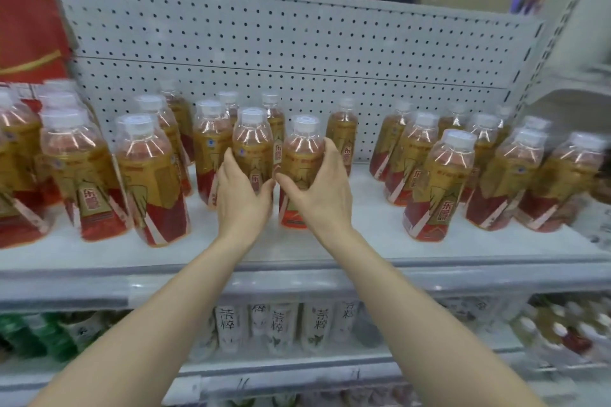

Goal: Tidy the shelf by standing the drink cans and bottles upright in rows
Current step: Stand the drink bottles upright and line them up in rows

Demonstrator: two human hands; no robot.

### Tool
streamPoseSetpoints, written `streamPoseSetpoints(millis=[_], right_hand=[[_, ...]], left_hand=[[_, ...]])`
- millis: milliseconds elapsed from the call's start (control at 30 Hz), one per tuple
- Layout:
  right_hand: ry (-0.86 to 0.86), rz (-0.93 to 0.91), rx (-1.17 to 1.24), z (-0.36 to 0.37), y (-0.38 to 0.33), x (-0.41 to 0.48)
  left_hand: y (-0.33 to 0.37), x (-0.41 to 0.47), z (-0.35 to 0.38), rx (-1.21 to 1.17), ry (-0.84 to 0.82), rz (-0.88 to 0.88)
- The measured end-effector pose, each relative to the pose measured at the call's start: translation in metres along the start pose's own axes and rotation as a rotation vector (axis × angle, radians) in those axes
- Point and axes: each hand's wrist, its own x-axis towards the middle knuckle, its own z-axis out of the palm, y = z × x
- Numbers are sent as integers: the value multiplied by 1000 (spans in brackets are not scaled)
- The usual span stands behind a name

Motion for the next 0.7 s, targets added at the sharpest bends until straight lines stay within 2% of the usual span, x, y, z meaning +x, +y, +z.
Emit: streamPoseSetpoints(millis=[200, 433, 700], right_hand=[[-18, 23, -81, -9, 13, 13], [-26, 113, -83, -32, 49, 46], [-45, 155, -91, -25, 62, 68]], left_hand=[[6, 11, 1, 51, -12, -81], [4, 12, -3, 69, -93, -53], [7, 8, -10, 28, -162, -20]])
